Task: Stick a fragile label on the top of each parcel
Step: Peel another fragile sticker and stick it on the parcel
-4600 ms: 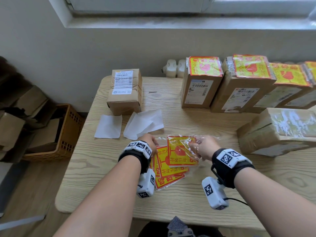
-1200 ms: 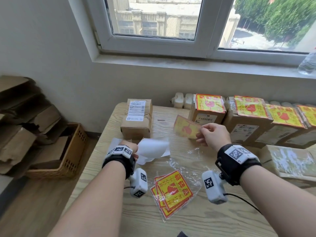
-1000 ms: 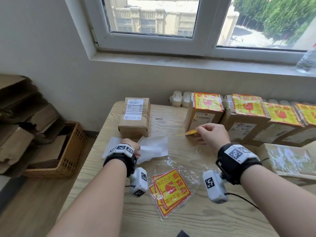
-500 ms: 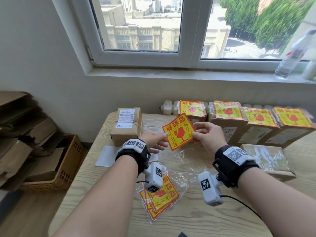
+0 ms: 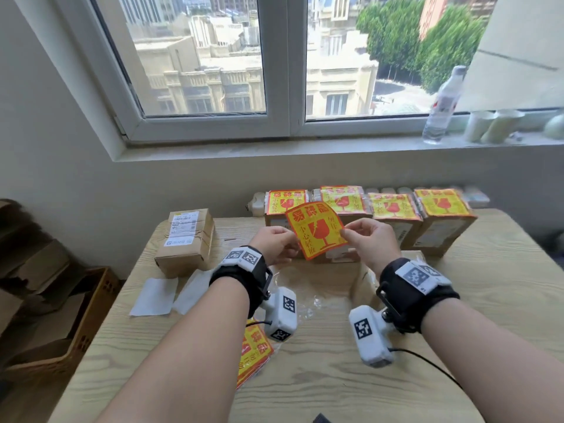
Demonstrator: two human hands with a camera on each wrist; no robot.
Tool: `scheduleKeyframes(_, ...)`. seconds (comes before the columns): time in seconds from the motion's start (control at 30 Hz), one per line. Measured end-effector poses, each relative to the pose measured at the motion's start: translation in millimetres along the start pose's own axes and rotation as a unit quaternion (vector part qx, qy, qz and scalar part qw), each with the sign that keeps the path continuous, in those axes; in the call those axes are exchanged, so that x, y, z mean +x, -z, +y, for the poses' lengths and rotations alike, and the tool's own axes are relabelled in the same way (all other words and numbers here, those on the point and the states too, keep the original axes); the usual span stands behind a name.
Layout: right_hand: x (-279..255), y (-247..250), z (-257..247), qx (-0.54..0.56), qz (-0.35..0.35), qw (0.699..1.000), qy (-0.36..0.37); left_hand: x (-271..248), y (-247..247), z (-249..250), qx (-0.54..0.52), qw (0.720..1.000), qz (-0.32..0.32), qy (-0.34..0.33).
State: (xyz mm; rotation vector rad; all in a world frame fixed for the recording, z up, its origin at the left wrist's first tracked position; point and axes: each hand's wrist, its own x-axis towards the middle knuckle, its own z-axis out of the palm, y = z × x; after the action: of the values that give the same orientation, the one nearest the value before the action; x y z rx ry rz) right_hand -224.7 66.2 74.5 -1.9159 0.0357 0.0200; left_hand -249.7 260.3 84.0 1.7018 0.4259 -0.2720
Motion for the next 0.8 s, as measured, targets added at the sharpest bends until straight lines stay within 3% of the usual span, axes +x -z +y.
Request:
scheduleKeyframes(0.3, 2.0, 86.6, 27.6, -0.008, 0.045, 0.997, -0.069, 6.1, -84.1, 18.4, 0.02, 0.999, -0.024, -0.021)
scheduleKeyframes(0.47, 2.8, 119.4, 50.2, -0.037, 0.062, 0.992, -0.104, 9.5, -117.6, 16.5, 0.065, 0.996, -0.054, 0.003)
scheduleKeyframes(0.8, 3.5, 132.8, 81.5, -0.128, 0.011, 0.983, -0.132, 9.3, -145.9, 1.8, 0.142, 0.988, -0.023, 0.049)
